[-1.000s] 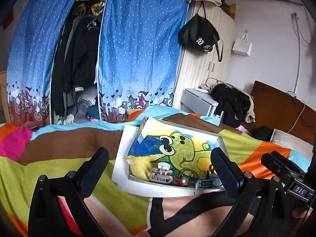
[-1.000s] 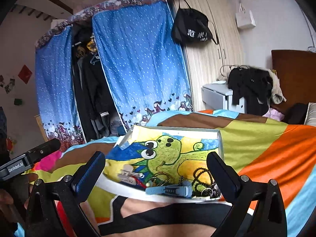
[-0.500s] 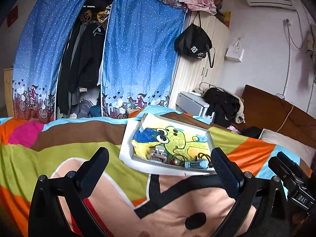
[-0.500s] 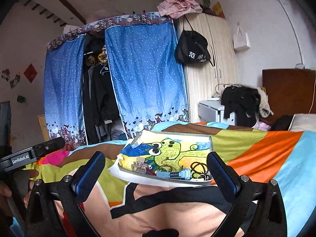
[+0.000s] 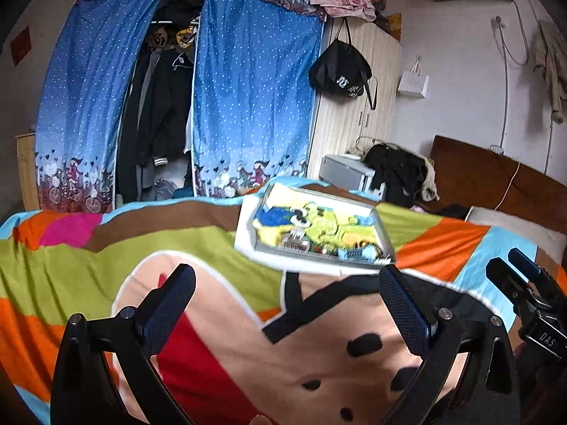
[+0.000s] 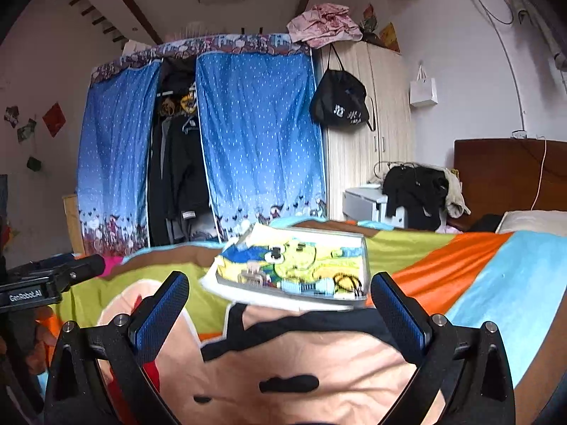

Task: Organize jewelry

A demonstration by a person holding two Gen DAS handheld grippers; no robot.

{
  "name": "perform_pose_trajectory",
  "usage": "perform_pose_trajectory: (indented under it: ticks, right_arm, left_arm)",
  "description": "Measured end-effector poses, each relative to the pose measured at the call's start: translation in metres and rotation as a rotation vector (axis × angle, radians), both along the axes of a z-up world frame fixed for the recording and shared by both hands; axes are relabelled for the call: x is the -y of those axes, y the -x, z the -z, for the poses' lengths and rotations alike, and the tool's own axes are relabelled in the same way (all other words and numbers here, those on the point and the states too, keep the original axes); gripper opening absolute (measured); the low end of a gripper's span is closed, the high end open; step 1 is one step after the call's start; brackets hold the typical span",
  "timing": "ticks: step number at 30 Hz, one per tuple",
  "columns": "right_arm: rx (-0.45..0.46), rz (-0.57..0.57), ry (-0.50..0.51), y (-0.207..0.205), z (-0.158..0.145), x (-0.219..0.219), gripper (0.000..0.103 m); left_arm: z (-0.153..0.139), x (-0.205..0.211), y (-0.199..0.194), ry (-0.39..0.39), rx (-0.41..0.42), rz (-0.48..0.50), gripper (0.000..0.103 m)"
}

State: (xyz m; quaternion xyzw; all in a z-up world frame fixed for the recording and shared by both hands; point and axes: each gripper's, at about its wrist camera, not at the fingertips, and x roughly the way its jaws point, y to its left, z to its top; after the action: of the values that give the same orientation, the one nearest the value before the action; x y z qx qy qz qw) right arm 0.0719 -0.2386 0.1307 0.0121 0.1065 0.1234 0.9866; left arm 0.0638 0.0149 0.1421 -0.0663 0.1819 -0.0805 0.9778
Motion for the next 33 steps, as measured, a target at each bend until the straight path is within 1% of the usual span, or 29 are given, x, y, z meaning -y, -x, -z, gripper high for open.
perform_pose_trajectory:
  ticks: [8, 11, 15, 21, 33]
  right_arm:
    - [-0.127, -0.001, -0.030, 0.006, 0.046, 0.002, 0.103]
    - [-0.165, 0.003, -0.023, 0.007, 0.056, 0.001, 0.103]
    - [-0.186, 0.012, -0.017, 0.008, 0.064, 0.001, 0.103]
    - [-0.202, 0.016, -0.013, 0.007, 0.067, 0.000, 0.103]
    - [-0.206, 0.012, 0.004, 0.006, 0.067, -0.004, 0.103]
  left_arm:
    - [0.047, -0.006, 0.017, 0.002, -0.037, -0.022, 0.101]
    - [0.061, -0.006, 0.019, -0.002, -0.053, -0.023, 0.101]
    - [0.073, -0.006, 0.022, -0.006, -0.068, -0.017, 0.101]
    - [0.081, -0.006, 0.023, -0.009, -0.076, -0.006, 0.101]
    - [0.082, -0.007, 0.024, -0.010, -0.069, -0.001, 0.101]
